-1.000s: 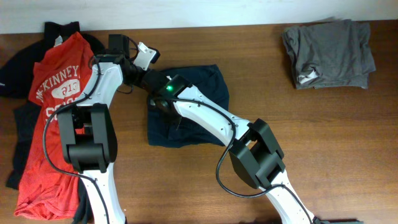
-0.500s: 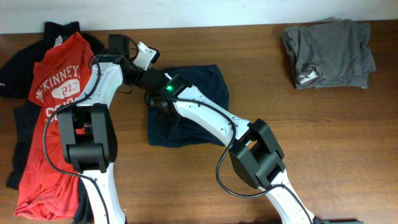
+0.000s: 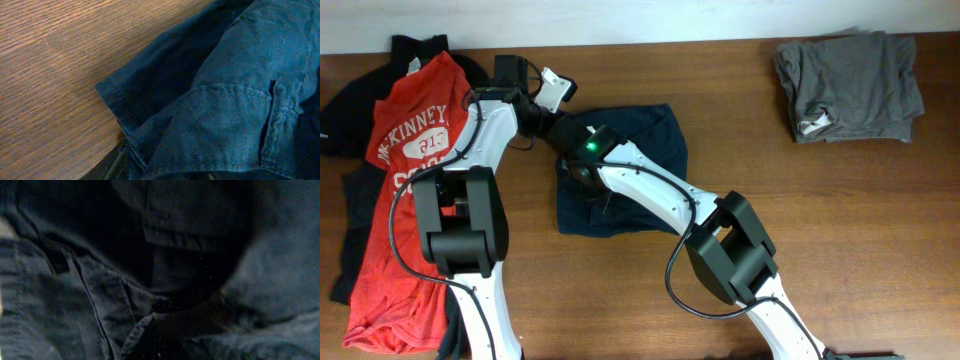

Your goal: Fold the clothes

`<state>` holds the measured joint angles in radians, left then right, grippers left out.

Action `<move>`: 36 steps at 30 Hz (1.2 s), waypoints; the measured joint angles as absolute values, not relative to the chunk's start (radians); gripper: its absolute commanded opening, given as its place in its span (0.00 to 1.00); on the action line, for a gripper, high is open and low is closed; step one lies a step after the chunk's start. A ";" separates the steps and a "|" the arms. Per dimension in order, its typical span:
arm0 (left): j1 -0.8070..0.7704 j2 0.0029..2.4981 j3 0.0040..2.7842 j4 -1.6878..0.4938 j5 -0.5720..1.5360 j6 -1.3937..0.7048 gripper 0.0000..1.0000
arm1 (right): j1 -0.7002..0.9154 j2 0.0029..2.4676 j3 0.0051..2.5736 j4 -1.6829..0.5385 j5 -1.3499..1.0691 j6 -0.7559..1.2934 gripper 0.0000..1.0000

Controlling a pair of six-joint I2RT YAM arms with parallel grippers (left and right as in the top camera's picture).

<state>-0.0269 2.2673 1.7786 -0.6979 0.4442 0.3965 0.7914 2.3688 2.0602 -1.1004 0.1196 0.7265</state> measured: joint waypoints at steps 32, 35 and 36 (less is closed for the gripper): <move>0.002 2.269 1.852 -0.698 0.418 0.260 0.99 | 0.667 2.052 2.055 -1.198 -0.028 0.508 0.66; 0.030 2.269 1.913 -0.748 0.418 0.241 0.99 | 0.579 2.052 2.055 -1.219 -0.078 0.467 0.70; 0.036 2.269 1.927 -0.762 0.418 0.239 0.99 | 0.555 2.052 2.055 -1.221 -0.086 0.455 0.74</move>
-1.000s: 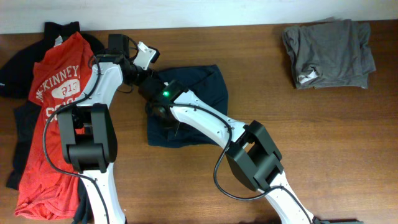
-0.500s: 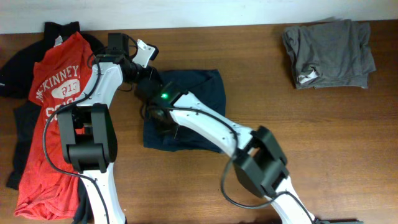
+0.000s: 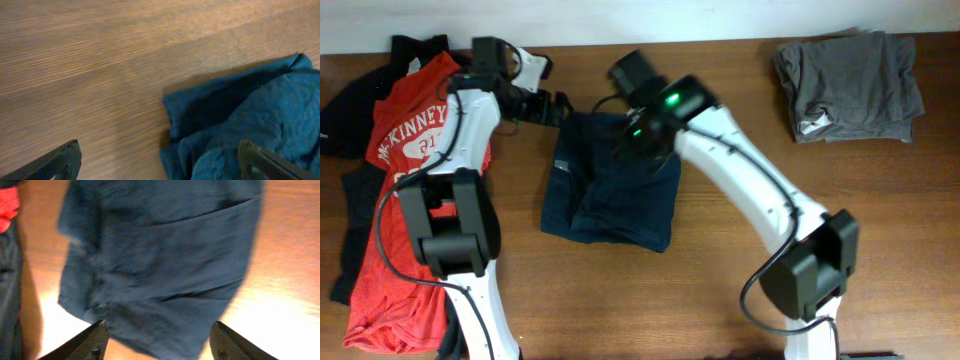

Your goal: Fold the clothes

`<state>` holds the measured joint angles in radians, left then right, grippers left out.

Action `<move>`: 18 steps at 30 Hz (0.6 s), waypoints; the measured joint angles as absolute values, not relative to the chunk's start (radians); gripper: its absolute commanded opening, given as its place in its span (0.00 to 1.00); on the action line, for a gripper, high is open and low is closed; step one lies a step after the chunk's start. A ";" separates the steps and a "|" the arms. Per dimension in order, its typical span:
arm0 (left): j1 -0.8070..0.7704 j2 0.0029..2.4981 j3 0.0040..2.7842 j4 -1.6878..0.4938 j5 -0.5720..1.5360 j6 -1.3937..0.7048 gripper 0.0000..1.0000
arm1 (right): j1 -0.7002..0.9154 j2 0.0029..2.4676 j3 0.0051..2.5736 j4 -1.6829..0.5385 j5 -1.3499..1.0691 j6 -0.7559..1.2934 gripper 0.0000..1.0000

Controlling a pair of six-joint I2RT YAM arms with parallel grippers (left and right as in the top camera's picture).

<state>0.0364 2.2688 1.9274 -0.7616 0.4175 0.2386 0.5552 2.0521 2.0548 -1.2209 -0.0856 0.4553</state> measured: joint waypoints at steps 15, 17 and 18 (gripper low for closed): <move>0.061 2.270 2.065 -1.040 0.416 0.237 0.99 | 0.269 2.069 1.706 -1.043 -0.418 0.240 0.85; 0.061 2.270 2.065 -1.082 0.414 0.256 0.99 | 0.274 2.070 1.697 -1.042 -0.440 0.233 0.85; 0.061 2.270 2.065 -1.107 0.413 0.270 0.98 | 0.276 2.070 1.697 -1.040 -0.450 0.231 0.73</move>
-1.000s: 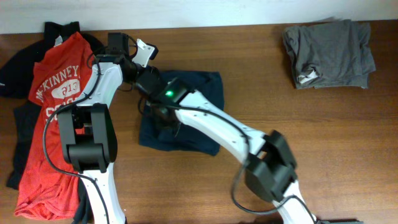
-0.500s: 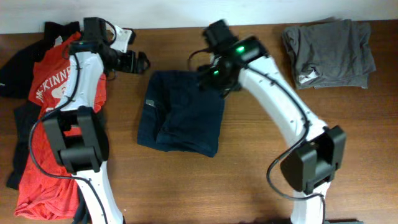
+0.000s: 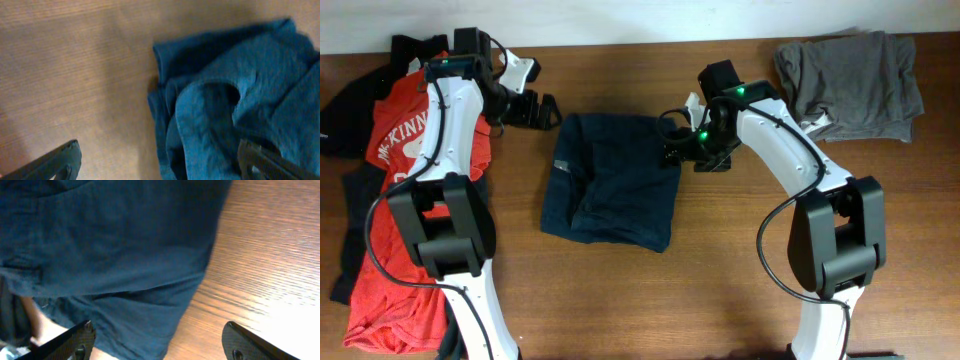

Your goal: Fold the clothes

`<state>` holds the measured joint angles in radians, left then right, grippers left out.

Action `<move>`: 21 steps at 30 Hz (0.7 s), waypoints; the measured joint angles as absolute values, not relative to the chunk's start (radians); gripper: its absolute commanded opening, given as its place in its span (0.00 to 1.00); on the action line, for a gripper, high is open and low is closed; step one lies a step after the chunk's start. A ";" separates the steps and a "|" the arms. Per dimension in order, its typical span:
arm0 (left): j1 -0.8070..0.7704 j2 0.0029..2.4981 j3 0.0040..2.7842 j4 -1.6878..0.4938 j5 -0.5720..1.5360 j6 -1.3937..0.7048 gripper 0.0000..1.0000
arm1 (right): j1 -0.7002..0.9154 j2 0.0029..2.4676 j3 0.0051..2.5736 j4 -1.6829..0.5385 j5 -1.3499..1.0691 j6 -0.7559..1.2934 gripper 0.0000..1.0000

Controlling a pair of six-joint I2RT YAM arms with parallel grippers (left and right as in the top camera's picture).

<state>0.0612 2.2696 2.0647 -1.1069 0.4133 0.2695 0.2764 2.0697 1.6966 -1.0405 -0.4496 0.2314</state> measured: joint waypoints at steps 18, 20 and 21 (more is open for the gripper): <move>0.119 2.270 2.065 -0.979 0.252 0.129 0.36 | 0.513 2.070 1.586 -0.999 -0.496 0.236 0.04; 0.119 2.270 2.065 -0.975 0.250 0.123 0.36 | 0.507 2.070 1.581 -1.035 -0.496 0.226 0.04; 0.118 2.270 2.065 -0.968 0.250 0.120 0.36 | 0.500 2.070 1.580 -1.051 -0.496 0.216 0.04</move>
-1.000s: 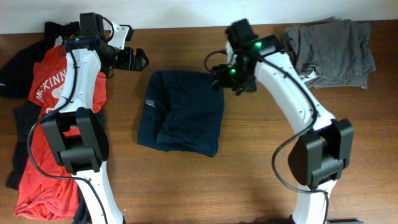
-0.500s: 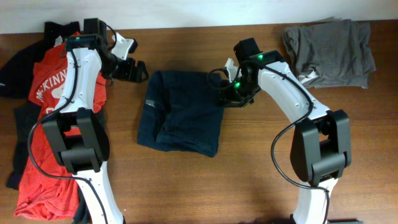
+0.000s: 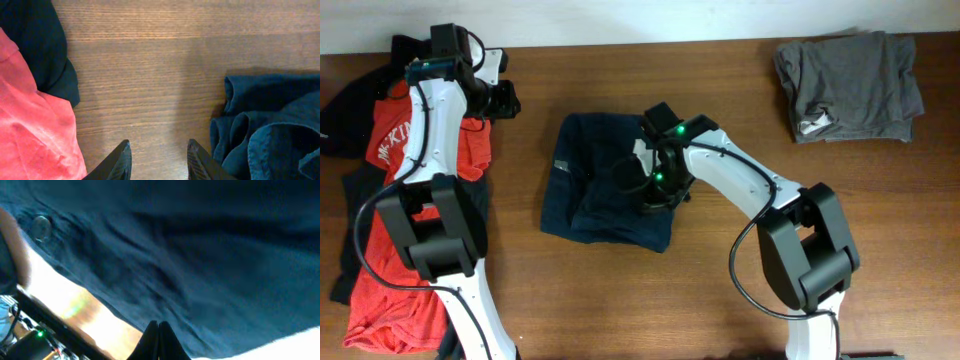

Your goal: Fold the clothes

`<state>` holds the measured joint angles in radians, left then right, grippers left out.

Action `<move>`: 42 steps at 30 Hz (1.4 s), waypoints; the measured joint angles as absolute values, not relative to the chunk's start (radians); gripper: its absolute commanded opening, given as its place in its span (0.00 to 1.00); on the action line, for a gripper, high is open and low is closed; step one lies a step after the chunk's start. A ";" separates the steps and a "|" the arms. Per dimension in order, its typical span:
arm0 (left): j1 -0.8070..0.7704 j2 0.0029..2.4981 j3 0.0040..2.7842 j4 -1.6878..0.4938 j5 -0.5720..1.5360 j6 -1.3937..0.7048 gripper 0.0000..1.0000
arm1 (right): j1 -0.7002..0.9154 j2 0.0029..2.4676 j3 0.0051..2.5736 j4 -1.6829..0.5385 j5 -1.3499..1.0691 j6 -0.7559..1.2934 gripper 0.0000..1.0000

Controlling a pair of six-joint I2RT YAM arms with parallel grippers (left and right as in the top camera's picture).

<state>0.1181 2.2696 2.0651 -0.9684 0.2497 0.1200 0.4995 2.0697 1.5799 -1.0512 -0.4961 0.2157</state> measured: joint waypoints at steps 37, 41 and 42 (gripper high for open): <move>0.067 2.270 2.065 -0.914 0.250 0.110 0.44 | 0.139 2.223 1.699 -0.792 -0.324 -0.036 0.48; 0.074 2.270 2.065 -0.857 0.249 0.097 0.52 | 0.152 2.233 1.920 -1.048 -0.292 -0.080 0.63; 0.081 2.270 2.065 -0.842 0.250 0.085 0.53 | 0.163 2.233 1.981 -1.103 -0.285 -0.092 0.65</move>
